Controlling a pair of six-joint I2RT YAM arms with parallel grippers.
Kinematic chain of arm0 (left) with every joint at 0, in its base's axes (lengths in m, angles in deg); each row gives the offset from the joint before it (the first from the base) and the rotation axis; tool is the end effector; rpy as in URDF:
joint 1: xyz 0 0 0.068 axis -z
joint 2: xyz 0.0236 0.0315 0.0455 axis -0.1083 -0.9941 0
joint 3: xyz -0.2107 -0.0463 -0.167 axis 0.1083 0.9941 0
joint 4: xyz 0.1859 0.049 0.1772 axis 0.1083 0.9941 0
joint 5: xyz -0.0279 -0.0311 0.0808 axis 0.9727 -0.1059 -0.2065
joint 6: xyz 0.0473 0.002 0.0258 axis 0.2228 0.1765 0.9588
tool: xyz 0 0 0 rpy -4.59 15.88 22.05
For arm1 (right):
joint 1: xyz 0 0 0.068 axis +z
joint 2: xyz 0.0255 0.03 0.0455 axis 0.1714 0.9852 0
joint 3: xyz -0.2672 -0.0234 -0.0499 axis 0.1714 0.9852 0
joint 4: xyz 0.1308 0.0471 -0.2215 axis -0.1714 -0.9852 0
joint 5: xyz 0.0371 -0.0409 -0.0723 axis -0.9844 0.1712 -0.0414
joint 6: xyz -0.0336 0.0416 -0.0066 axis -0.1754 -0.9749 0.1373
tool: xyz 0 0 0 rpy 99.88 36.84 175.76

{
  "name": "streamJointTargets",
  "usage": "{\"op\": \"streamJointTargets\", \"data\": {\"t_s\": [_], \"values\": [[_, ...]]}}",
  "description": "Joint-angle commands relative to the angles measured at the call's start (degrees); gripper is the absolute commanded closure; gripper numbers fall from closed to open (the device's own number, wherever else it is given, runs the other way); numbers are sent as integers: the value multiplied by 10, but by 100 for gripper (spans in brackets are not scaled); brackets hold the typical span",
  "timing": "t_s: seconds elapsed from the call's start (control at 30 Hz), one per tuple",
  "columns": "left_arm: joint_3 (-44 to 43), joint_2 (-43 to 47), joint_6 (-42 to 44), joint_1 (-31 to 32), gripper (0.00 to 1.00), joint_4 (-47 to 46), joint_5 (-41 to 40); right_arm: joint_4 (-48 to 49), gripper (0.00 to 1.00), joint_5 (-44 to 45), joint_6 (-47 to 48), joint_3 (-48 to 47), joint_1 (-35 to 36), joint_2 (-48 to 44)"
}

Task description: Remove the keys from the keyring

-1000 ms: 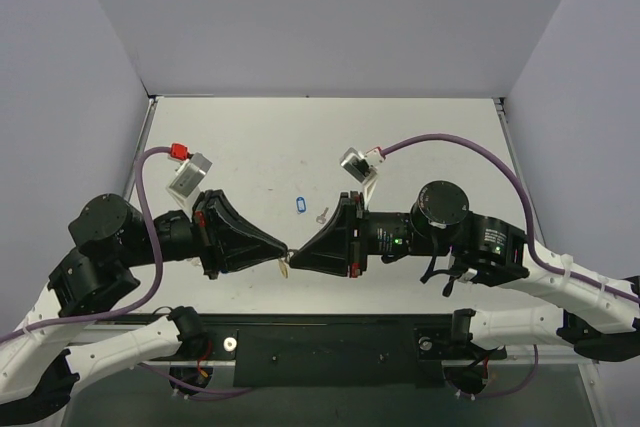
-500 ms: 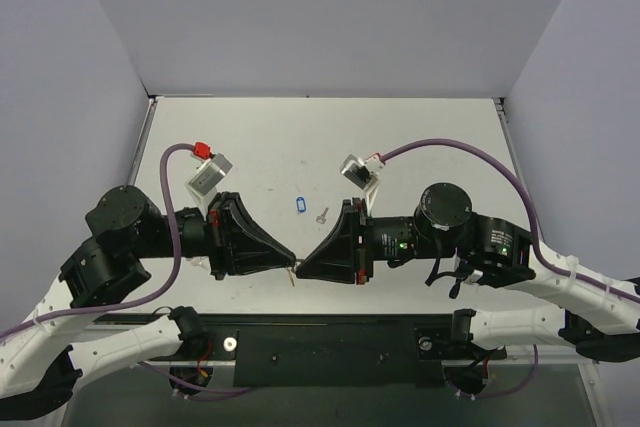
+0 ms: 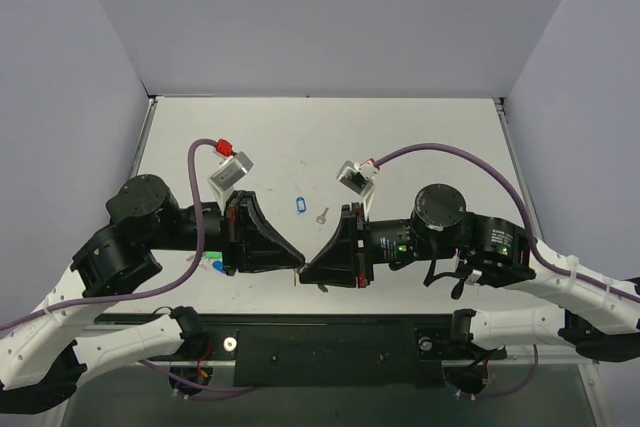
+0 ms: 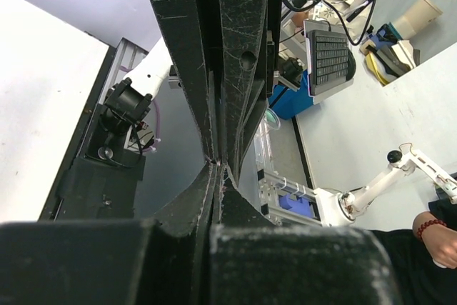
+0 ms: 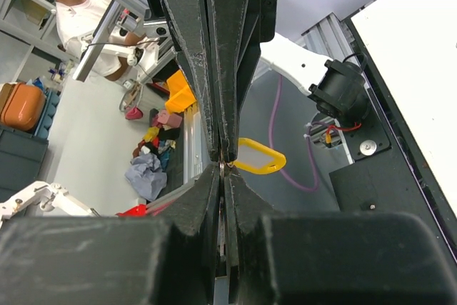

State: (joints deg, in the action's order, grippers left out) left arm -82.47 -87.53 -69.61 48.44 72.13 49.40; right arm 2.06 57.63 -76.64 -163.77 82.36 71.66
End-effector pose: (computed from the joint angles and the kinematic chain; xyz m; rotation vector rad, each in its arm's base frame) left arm 0.0636 -0.1277 0.4729 0.8146 1.7008 -1.7565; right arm 0.0503 0.2082 0.4849 -0.8719 1.5717 1.8504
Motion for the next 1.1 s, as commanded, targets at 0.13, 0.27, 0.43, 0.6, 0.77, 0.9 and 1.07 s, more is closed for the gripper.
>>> {"op": "streamJointTargets", "data": {"t_s": [0.13, 0.27, 0.43, 0.6, 0.77, 0.9, 1.07], "values": [[-6, -2, 16, 8, 60, 10, -12, 82, 100, 60, 11, -17, -3, 17], [3, 12, 5, 8, 34, -19, -17, 83, 100, 60, 9, -14, -3, 15], [13, 36, -1, 8, 29, -36, -56, 83, 100, 59, 7, -15, -4, 14], [28, 79, -3, 8, 28, -45, -145, 83, 100, 56, 5, -19, -2, 17], [57, 136, -21, 8, 27, -60, -259, 81, 100, 55, 5, -27, 2, 21], [85, 155, -38, 8, 29, -84, -267, 82, 100, 51, 5, -35, 5, 26], [119, 160, -64, 8, 35, -122, -244, 82, 100, 44, 6, -49, 10, 38]]}}
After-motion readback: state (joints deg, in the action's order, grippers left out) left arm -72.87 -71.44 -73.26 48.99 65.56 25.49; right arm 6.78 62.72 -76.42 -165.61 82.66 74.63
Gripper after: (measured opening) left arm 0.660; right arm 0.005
